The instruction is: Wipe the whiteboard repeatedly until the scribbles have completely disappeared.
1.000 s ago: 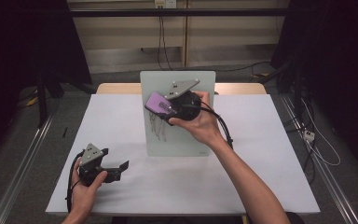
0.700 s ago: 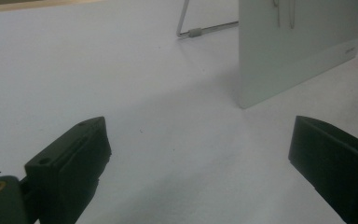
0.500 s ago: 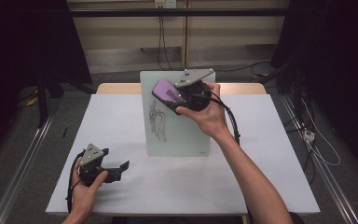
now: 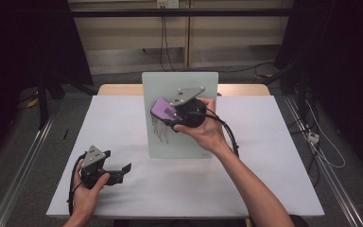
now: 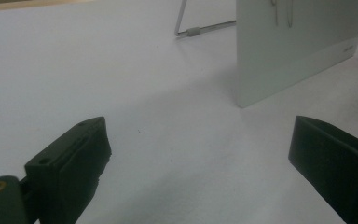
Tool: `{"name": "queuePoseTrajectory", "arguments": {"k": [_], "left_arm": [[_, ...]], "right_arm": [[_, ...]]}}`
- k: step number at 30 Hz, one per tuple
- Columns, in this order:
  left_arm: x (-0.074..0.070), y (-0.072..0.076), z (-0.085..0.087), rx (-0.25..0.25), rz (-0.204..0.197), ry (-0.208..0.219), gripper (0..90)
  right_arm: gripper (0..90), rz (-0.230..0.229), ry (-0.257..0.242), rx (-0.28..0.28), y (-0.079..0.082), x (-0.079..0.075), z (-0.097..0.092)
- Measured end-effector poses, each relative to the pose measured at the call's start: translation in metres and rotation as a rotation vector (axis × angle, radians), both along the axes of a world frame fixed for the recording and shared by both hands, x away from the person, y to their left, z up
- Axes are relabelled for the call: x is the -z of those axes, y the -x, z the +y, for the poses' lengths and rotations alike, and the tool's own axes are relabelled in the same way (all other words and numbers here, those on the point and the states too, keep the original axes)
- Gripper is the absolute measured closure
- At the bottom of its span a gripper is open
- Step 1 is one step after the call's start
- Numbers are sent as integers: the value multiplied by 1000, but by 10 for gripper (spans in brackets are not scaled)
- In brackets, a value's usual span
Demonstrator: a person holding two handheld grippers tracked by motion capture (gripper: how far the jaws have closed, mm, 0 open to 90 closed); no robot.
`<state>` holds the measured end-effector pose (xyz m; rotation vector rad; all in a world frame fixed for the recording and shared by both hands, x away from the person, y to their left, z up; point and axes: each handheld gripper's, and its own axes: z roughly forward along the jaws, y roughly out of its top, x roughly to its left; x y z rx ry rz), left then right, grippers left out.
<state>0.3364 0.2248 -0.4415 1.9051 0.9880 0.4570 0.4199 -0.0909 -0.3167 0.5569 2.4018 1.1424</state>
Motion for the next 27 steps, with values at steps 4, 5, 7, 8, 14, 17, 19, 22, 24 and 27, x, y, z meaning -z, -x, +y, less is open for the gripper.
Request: {"name": "queuePoseTrajectory", "arguments": {"k": [4, 5, 7, 8, 14, 17, 19, 22, 24, 27], "left_arm": [[0, 0, 1, -3, 1, 0, 49], [0, 0, 1, -3, 1, 0, 49], [0, 0, 1, -1, 1, -1, 49], [0, 0, 0, -1, 0, 0, 49], [0, 0, 1, -1, 1, 0, 49], [0, 0, 1, -3, 0, 3, 49], [0, 0, 1, -3, 0, 3, 50], [0, -1, 1, -1, 1, 3, 49], [0, 0, 1, -2, 1, 4, 49], [-1, 0, 1, 0, -2, 4, 49]], "right_arm": [[420, 17, 11, -11, 3, 10, 3], [420, 25, 16, -14, 4, 13, 4], [419, 35, 21, -19, 5, 16, 5], [419, 39, 23, -21, 5, 18, 6], [419, 51, 19, -28, 4, 19, 6], [419, 32, 14, -19, 2, 10, 5], [419, 23, 1, -10, 0, 3, 3], [419, 10, -5, 0, -4, -8, 4], [419, -3, -7, 4, -7, -14, 7], [418, -21, -11, 6, -9, -21, 10]]}}
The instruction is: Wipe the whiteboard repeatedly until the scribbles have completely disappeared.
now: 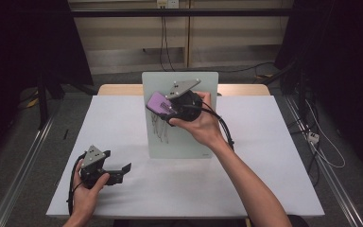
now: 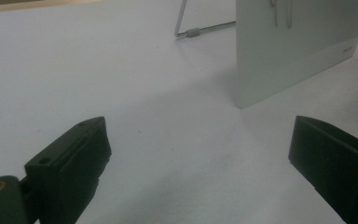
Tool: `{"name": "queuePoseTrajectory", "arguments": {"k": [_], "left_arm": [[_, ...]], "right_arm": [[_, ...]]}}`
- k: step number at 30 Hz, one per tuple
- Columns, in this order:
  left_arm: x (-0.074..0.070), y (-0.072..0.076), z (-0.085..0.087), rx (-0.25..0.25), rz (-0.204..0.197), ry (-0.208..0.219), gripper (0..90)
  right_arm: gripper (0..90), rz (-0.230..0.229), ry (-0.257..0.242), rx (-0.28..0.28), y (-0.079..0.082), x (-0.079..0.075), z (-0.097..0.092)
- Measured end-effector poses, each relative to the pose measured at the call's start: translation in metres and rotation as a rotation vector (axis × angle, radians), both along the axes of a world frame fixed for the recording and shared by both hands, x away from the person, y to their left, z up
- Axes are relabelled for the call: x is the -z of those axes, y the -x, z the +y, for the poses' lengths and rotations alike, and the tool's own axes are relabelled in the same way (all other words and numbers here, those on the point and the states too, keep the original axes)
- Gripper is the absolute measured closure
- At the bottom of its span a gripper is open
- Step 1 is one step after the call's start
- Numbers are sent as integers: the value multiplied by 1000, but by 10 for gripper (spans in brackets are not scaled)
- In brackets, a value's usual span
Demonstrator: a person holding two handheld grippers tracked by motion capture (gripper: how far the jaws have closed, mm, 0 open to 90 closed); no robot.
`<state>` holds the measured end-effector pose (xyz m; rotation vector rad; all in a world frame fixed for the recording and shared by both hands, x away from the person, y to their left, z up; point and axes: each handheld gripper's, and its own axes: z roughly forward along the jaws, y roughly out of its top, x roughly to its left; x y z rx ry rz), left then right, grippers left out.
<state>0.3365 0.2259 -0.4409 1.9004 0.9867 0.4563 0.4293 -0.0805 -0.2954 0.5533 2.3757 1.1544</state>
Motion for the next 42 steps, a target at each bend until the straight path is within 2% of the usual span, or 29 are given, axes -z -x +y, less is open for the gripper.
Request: {"name": "queuePoseTrajectory", "arguments": {"k": [2, 7, 12, 22, 29, 35, 42], "left_arm": [[0, 0, 1, 0, 1, -5, 50], [0, 0, 1, 0, 3, 0, 49], [0, 0, 0, -1, 1, 0, 49], [0, 0, 0, -1, 0, 0, 49], [0, 0, 1, -4, 1, 2, 49], [0, 0, 1, -3, 0, 2, 49], [0, 0, 1, 0, 1, -5, 49]], "right_arm": [[418, -6, -12, 2, -1, -3, 1], [419, -8, -13, 4, 0, 3, 4], [419, -6, 40, -3, 5, 14, 13], [420, 36, 69, -36, 11, 35, 19], [419, 60, 97, -56, 13, 41, 20], [419, 54, 82, -48, 11, 35, 13], [419, 16, 24, 2, 8, 15, -6]]}}
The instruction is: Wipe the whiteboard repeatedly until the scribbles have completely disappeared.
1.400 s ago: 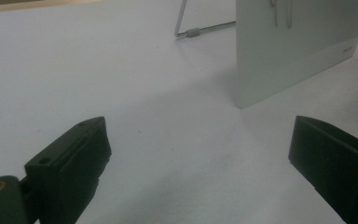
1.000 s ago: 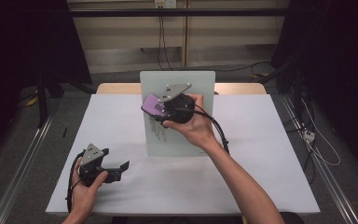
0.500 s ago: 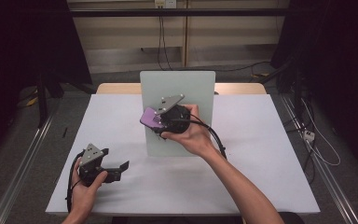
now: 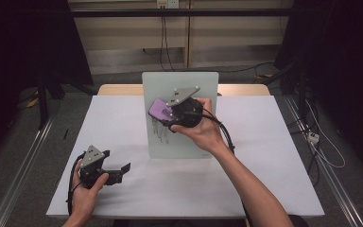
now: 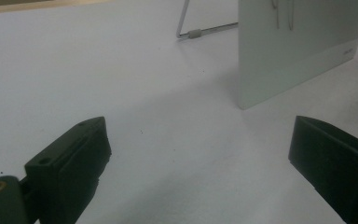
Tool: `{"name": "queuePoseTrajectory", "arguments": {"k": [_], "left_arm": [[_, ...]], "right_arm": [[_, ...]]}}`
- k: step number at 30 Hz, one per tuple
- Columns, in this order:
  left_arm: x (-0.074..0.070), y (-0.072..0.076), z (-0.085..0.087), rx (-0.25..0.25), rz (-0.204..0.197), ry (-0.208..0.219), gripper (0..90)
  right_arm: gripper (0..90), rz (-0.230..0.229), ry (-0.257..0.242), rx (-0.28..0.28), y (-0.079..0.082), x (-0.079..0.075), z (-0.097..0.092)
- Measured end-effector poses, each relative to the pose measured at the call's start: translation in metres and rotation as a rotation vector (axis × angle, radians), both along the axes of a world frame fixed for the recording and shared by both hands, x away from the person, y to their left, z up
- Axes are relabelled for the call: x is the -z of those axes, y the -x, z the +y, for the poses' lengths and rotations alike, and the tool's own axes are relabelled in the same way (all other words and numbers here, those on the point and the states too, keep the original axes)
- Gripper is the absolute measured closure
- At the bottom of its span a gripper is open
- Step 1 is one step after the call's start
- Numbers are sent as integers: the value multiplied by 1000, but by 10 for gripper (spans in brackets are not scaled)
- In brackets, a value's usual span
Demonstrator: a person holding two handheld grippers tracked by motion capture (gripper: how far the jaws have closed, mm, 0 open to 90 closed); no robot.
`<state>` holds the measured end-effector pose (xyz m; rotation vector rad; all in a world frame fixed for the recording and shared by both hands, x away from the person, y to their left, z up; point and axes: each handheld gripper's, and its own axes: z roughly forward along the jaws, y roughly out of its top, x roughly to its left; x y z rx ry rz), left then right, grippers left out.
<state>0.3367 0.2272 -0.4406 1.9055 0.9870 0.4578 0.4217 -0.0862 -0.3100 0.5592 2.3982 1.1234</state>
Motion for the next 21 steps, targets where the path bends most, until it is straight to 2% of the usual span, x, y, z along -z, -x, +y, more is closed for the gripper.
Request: {"name": "queuePoseTrajectory", "arguments": {"k": [2, 6, 21], "left_arm": [[0, 0, 0, 0, 0, 4, 49], [0, 0, 0, -2, -2, 3, 49], [1, 0, -2, -1, 2, 0, 50]], "right_arm": [[419, 1, -11, 3, 0, 0, -3], [419, 1, 4, 0, 3, 6, -4], [419, 88, 64, -41, 17, 51, 4]]}}
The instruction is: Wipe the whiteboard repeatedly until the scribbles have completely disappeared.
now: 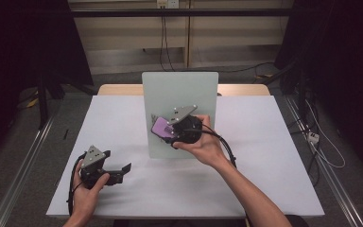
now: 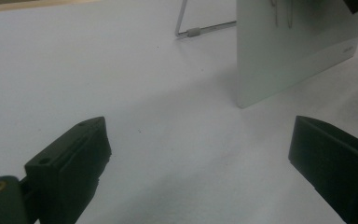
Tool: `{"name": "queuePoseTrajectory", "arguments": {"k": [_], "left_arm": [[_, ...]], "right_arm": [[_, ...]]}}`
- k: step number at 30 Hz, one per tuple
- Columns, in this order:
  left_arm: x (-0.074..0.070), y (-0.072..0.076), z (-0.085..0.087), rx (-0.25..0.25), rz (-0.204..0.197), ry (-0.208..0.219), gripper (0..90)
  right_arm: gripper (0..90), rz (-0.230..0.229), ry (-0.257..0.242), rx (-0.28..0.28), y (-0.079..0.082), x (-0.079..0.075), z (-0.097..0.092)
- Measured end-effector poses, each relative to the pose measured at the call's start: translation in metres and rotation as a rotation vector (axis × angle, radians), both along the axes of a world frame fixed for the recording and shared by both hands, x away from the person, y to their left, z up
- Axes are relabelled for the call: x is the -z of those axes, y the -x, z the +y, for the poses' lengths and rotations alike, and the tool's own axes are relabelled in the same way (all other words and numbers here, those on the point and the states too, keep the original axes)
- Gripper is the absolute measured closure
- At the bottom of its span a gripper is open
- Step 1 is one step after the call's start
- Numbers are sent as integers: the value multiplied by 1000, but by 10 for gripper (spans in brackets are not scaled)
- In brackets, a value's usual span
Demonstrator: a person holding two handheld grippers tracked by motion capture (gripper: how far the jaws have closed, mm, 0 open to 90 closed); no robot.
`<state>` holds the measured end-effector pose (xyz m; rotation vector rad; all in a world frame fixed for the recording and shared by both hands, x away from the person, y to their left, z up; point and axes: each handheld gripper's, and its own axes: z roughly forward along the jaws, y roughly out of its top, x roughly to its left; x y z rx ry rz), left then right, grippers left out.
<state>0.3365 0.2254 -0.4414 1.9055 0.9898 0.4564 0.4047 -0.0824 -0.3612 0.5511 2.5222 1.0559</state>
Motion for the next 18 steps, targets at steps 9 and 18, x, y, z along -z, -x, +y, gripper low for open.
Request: {"name": "queuePoseTrajectory", "arguments": {"k": [9, 18], "left_arm": [[0, 0, 0, 4, 1, 0, 50], [0, 0, 0, 6, 2, 0, 49]], "right_arm": [[419, 28, 37, -31, 1, 7, 5], [419, -1, -9, -4, -7, -15, 1]]}}
